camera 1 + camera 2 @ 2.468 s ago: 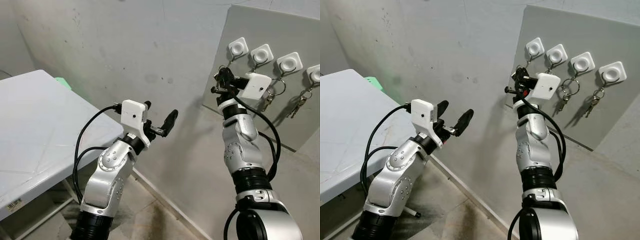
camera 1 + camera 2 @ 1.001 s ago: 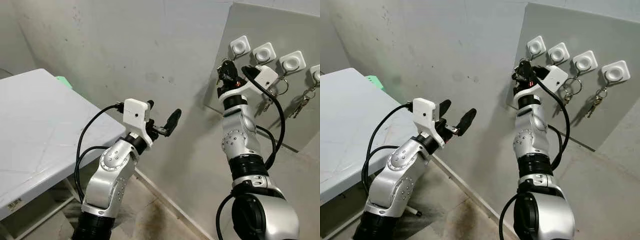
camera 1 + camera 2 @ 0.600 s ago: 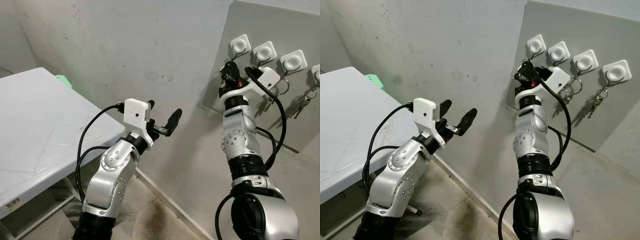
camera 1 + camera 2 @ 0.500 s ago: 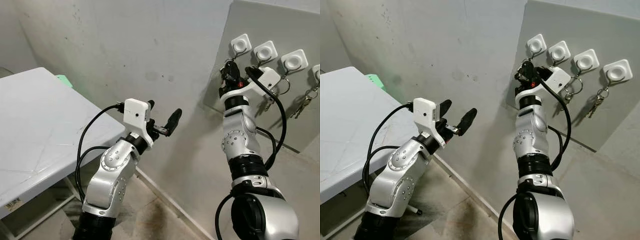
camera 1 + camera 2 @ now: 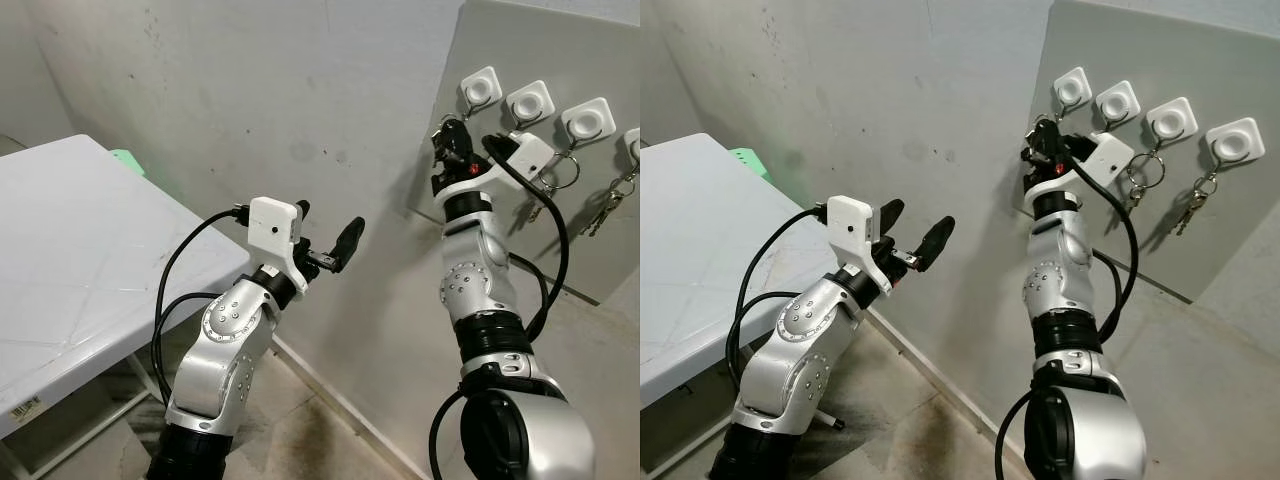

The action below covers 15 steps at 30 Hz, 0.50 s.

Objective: Hang keys on a hook

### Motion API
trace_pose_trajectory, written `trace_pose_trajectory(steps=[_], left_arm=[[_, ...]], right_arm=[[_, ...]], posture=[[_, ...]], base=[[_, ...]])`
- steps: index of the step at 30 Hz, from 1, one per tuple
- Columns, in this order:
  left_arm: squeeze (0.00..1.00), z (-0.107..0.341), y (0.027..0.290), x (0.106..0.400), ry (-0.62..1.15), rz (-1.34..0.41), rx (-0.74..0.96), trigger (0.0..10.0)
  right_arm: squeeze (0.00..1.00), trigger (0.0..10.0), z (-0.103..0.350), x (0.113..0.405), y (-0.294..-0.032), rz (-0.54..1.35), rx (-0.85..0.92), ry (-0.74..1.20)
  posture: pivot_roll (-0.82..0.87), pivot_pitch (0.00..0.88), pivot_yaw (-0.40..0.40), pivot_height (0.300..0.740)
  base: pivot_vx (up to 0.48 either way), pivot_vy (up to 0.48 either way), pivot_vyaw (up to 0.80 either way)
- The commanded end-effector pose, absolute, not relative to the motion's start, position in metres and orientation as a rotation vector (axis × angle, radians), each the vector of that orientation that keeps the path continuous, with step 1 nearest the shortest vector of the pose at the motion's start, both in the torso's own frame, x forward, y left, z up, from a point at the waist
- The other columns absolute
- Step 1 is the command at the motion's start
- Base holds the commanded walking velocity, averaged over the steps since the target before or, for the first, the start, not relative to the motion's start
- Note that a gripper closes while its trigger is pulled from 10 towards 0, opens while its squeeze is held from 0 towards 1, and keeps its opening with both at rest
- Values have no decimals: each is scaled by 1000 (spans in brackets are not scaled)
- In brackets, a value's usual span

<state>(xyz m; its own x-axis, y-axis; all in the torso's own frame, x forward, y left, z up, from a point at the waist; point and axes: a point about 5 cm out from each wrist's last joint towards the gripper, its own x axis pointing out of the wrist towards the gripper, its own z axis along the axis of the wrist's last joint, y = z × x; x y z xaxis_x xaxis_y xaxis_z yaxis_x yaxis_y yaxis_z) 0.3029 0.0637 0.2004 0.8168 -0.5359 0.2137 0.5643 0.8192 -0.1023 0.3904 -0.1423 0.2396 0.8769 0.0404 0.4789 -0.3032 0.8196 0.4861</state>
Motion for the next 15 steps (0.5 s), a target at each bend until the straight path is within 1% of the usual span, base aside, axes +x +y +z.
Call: trace_pose_trajectory(steps=[1,5,11,14,15], left_arm=[[0,208,62,304,-199,-596,-163,10000],[0,208,62,304,-201,-596,-163,10000],[0,208,62,304,-199,-595,-163,10000],[0,208,62,304,-199,-595,-163,10000],[0,209,62,304,-201,-595,-164,10000]], right_arm=[[0,10000,253,388,-143,209,581,-535],[0,10000,263,385,-147,215,644,-600],[0,10000,262,388,-154,164,662,-588],[0,10000,258,390,-155,156,666,-546],[0,10000,255,391,-154,158,692,-520]], posture=[[34,0,-40,740],[34,0,-40,740],[34,0,-41,740],[33,0,-39,740],[33,0,-39,740]], base=[[0,0,0],[0,0,0],[0,0,0],[0,0,0],[0,0,0]])
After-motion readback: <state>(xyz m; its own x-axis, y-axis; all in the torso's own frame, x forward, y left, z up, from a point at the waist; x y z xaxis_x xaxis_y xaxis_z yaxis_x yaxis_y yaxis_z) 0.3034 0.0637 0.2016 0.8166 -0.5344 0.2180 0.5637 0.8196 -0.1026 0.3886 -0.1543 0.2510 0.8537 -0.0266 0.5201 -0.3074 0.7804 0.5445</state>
